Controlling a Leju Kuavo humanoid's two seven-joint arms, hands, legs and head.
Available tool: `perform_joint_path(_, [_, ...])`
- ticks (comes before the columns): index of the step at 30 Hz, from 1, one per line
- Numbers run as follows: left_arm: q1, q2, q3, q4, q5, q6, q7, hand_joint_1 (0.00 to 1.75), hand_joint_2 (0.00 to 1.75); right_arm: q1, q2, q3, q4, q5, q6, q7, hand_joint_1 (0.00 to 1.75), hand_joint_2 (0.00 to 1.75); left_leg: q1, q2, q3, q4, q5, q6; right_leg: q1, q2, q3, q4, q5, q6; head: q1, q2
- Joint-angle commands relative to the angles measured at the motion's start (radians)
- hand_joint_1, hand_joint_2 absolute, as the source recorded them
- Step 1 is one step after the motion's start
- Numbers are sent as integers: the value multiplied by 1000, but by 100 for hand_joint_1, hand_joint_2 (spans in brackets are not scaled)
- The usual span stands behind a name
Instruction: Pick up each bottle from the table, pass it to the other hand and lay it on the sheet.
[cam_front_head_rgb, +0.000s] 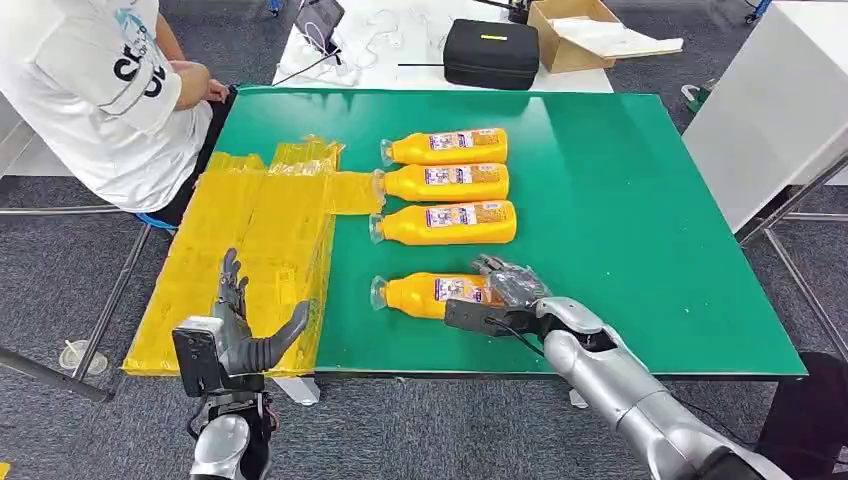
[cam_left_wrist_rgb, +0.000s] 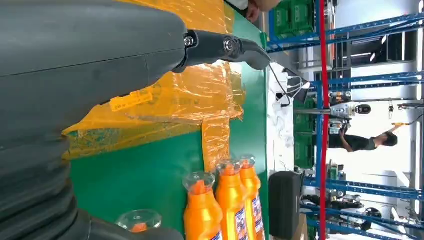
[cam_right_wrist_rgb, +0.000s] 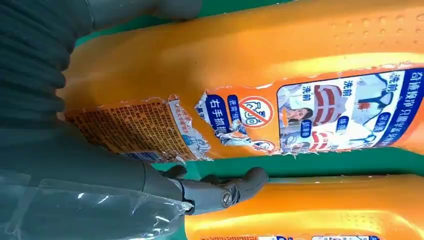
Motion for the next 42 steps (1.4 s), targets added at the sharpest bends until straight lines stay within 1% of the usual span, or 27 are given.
perform_joint_path(1, [-22,11,0,52,3,-5,8,0,175,29,24,-22,60,-20,3,-18,175,175,0,0,4,-2,0,1,0,-2,4,-2,-1,-1,0,0])
perform_joint_path(3, [-22,11,0,52,3,-5,8,0,175,29,24,-22,60,-20,3,-18,175,175,0,0,4,-2,0,1,0,-2,5,-2,-1,-1,0,0])
perform_joint_path(5, [-24,12,-2,54,5,-7,8,0,175,47,20,-58,30,-66,3,-49,175,175,0,0,6,-2,-1,1,0,-2,6,-2,-1,-2,0,0])
perform_joint_path(9, [-7,12,4,29,11,-5,7,0,175,118,37,-176,-98,-105,-64,-57,175,175,0,-1,4,-2,-1,1,1,-3,5,-2,-1,-2,0,0])
perform_joint_path(11, [0,13,5,21,12,-5,7,0,175,120,29,-203,-137,-106,-75,-47,175,175,0,-1,5,-2,-1,1,0,-2,5,-1,-2,-2,0,0])
perform_joint_path(13, [4,14,10,19,12,-7,7,0,175,116,18,-246,-170,-126,-74,-50,175,175,0,0,1,0,-1,1,0,0,1,0,-1,-1,0,0])
perform_joint_path(15, [10,13,15,15,13,-8,7,0,175,146,46,-317,-218,-153,-108,-101,175,175,-1,2,3,0,-2,1,0,0,3,1,-2,-2,0,0])
perform_joint_path(16, [13,12,16,10,13,-9,7,0,175,162,61,-334,-243,-146,-125,-113,175,175,-1,1,-1,0,-1,0,-1,0,-1,0,-1,-1,0,0])
perform_joint_path(17, [16,13,15,8,13,-9,7,0,175,169,64,-335,-256,-140,-127,-110,175,175,-1,1,2,-1,-2,1,0,0,2,0,-2,-2,0,0])
perform_joint_path(18, [16,12,15,8,13,-9,7,0,175,171,66,-334,-258,-138,-128,-108,175,175,-1,1,0,0,-1,1,0,-1,1,0,-1,-1,0,0])
perform_joint_path(19, [19,11,16,4,13,-9,7,0,175,194,92,-367,-284,-139,-174,-136,175,175,-1,0,-1,0,-1,0,0,0,-1,0,0,-1,0,0])
perform_joint_path(20, [21,9,17,-1,13,-8,6,0,175,218,118,-394,-321,-137,-226,-184,175,175,-1,1,1,-1,-2,1,0,0,1,0,-1,-2,0,0])
perform_joint_path(21, [24,9,16,-5,14,-8,4,0,175,242,156,-433,-357,-155,-280,-251,175,175,0,2,1,-1,-2,0,0,0,1,0,-1,-2,0,0])
perform_joint_path(22, [30,1,20,-22,32,2,-8,0,175,284,219,-482,-449,-128,-404,-339,175,175,0,1,0,-1,-1,0,0,-1,0,0,-1,-1,0,0])
perform_joint_path(23, [31,1,11,-35,37,1,-10,0,175,308,257,-505,-505,-128,-469,-391,175,175,0,1,2,-1,-2,0,0,-1,2,0,-2,-2,0,0])
perform_joint_path(25, [27,8,-13,-55,82,-37,8,0,175,345,301,-530,-586,-125,-565,-440,175,175,-1,1,-2,0,-2,0,0,1,-2,1,-1,-2,0,0])
perform_joint_path(26, [22,13,-28,-62,85,-46,11,0,175,355,312,-543,-601,-97,-625,-473,175,175,-1,3,0,0,-3,0,0,2,-1,2,-3,-3,0,0])
perform_joint_path(27, [14,17,-40,-67,91,-56,17,0,175,360,320,-552,-602,-89,-651,-482,175,175,0,0,-2,0,-2,0,0,-1,-2,1,-2,-2,0,0])
perform_joint_path(29, [-9,40,-76,-77,130,-118,40,0,175,372,338,-571,-571,-69,-692,-514,175,175,0,-1,0,0,-2,0,1,-3,0,1,-3,-2,-1,0])
perform_joint_path(30, [-12,41,-77,-82,133,-120,44,0,175,375,341,-575,-557,-74,-700,-524,175,175,1,-3,-1,0,-1,0,2,-5,-1,0,-3,-2,0,0])
perform_joint_path(31, [-17,49,-89,-87,161,-162,60,0,175,374,351,-581,-530,-102,-693,-541,175,175,0,-3,-2,-1,-1,0,1,-4,-1,0,-2,-2,0,0])
perform_joint_path(33, [-24,57,-101,-96,167,-182,64,0,175,373,359,-576,-480,-98,-690,-561,175,175,0,-1,2,-2,-2,1,1,-3,3,-1,-3,-2,0,0])
perform_joint_path(34, [-28,62,-109,-96,166,-191,65,0,175,371,361,-571,-456,-96,-685,-564,175,175,0,0,-2,-1,-1,0,1,-1,-1,0,-1,-1,0,0])
perform_joint_path(38, [-72,80,-162,-82,210,-320,103,0,175,349,421,-515,-258,-68,-675,-641,175,175,0,2,2,-3,-1,0,0,-1,2,-2,-1,-3,0,0])
perform_joint_path(40, [-88,79,-184,-65,236,-369,114,0,175,328,455,-473,-150,-63,-678,-672,175,175,0,1,0,-2,0,0,0,0,0,-2,0,-2,0,0])
perform_joint_path(41, [-93,79,-192,-57,244,-382,114,0,175,317,462,-446,-104,-39,-702,-687,175,175,0,3,3,-3,-1,0,0,1,2,-2,-1,-3,0,0])
perform_joint_path(42, [-96,80,-199,-52,243,-386,115,0,175,312,478,-438,-77,-56,-699,-697,175,175,1,4,2,-3,-1,0,1,2,2,-2,0,-3,0,0])
